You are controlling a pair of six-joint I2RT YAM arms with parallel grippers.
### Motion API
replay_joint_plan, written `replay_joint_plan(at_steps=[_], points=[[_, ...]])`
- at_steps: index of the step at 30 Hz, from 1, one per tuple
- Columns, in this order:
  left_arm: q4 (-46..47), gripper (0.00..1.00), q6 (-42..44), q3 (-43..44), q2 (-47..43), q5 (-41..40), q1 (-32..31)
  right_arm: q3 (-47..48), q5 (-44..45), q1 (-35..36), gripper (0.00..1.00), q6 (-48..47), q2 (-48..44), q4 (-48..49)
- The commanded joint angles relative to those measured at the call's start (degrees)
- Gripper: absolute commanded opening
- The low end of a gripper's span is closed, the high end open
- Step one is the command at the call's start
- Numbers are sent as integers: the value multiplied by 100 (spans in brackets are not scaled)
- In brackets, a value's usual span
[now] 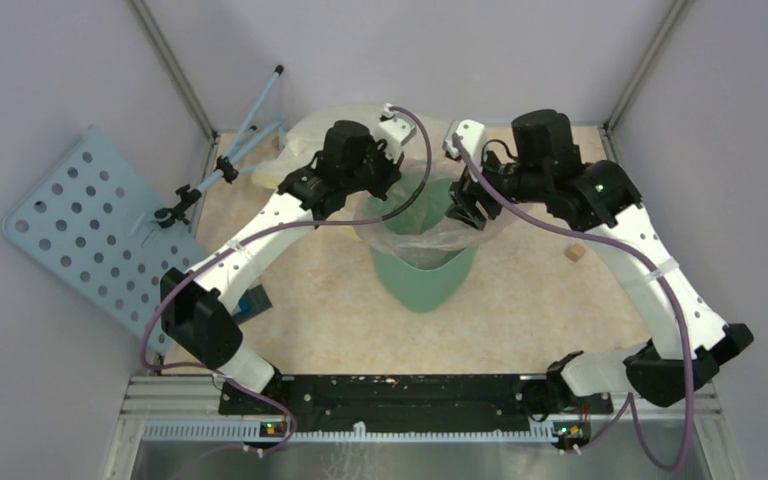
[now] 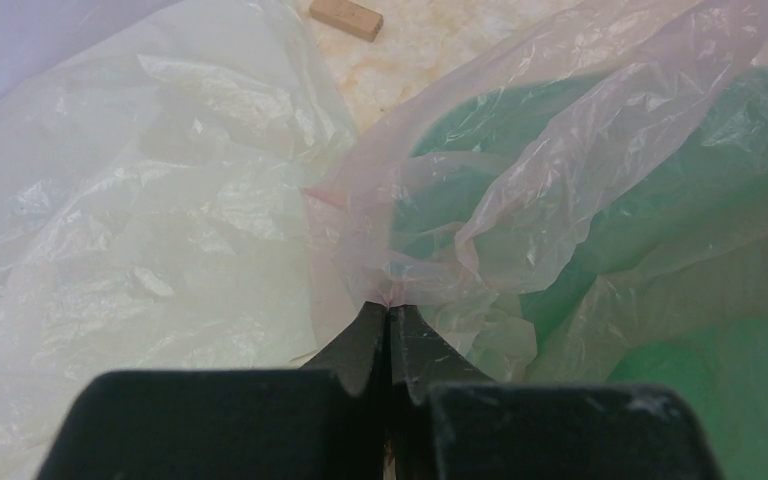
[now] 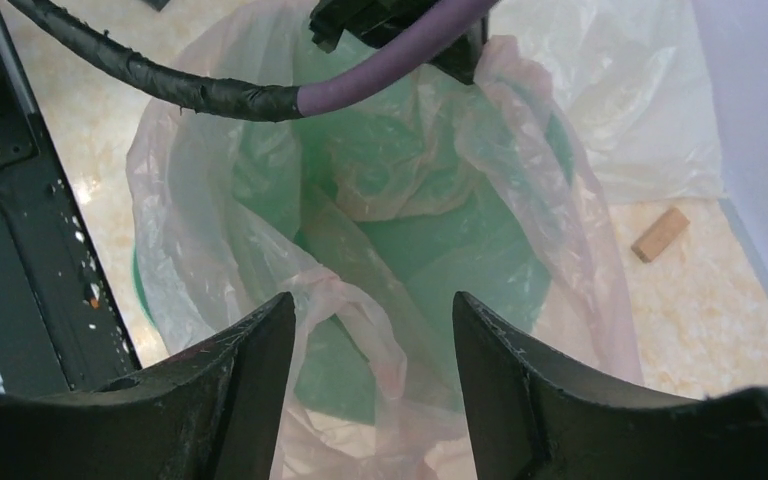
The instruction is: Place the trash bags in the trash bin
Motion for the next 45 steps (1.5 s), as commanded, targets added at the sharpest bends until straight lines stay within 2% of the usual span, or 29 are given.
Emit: replay_joint_plan(at_steps=[1,9,11,15,17,18,20,21,24,27,30,34,36,42,45], points=[[-41,0,54,-30,-31,97,11,401,74,153,59,-665,246,-529],[-101,0,68,27,-7,97,10,503,347,266,59,-838,447,-884],[-77,0,71,14,-17,99,10,503,404,297,56,-868,434,-937],[-83,0,71,48,8,111,14,524,759,326,44,-878,487,-919],[-87,0,75,58,9,109,17,563,947,351,35,-870,553,-931],[-91,0,77,56,-1,111,11,599,1024,375,27,-871,591,-945],[-92,0,78,50,-6,94,9,733,1051,416,3,-856,678,-1000],[-92,0,80,47,-8,85,12,819,1034,444,0,-824,697,-1010],[-96,0,71,41,-1,59,13,1062,640,545,0,-669,645,-939],[-109,0,17,66,27,16,9,969,-179,584,0,-443,270,-491],[-195,0,-22,149,85,-20,14,523,-802,607,0,173,-192,45],[-250,0,-35,165,65,-115,11,-100,-1205,619,0,783,-815,264],[-242,0,-44,145,33,-185,14,-732,-1345,620,0,1036,-1328,551],[-274,0,-105,154,35,-304,10,-3132,-1493,617,0,2398,-3289,2262],[-293,0,-159,159,35,-316,11,-4110,-1512,617,0,3067,-3932,2785]])
